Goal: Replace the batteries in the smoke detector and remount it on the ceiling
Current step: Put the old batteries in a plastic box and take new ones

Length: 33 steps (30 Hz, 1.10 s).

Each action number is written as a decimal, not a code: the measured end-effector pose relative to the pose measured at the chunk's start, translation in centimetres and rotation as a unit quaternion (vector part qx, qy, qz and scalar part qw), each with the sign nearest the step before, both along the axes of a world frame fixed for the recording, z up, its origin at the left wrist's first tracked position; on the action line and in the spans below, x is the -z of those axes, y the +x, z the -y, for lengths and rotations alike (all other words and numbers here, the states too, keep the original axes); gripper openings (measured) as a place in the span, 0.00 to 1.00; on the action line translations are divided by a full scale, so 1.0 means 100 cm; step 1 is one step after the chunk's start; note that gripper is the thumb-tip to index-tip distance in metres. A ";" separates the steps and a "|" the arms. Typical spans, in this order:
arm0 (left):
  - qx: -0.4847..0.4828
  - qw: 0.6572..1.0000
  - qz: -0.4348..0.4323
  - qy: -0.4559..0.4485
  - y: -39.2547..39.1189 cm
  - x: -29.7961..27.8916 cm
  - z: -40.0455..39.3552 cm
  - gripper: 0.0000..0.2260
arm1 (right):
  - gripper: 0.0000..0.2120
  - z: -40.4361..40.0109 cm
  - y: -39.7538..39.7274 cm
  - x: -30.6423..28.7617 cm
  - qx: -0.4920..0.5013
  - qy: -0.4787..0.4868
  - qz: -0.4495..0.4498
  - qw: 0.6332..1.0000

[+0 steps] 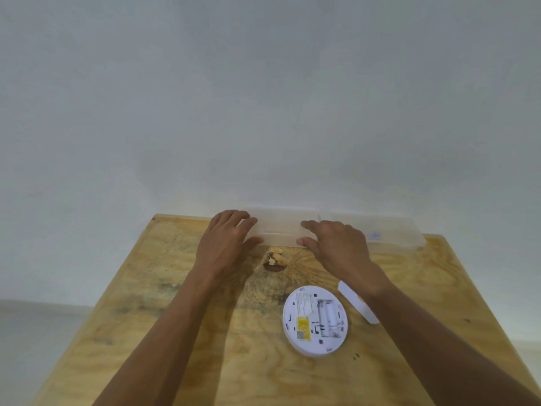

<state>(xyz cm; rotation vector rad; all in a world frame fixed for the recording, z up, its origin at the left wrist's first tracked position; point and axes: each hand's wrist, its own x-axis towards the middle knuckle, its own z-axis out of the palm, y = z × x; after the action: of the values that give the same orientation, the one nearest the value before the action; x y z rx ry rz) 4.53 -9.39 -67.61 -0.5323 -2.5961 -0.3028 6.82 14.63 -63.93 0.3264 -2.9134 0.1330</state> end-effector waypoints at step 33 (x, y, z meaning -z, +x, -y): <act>-0.062 0.984 0.097 0.137 0.065 -0.019 -0.038 0.25 | 0.10 -0.045 0.121 -0.017 0.251 -0.881 0.228 0.329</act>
<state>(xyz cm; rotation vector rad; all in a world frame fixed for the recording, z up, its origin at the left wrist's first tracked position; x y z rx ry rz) 10.99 -5.63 -65.76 -0.2530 -2.6958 -0.6869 18.96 19.10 -62.20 -1.0387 -1.1154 2.9340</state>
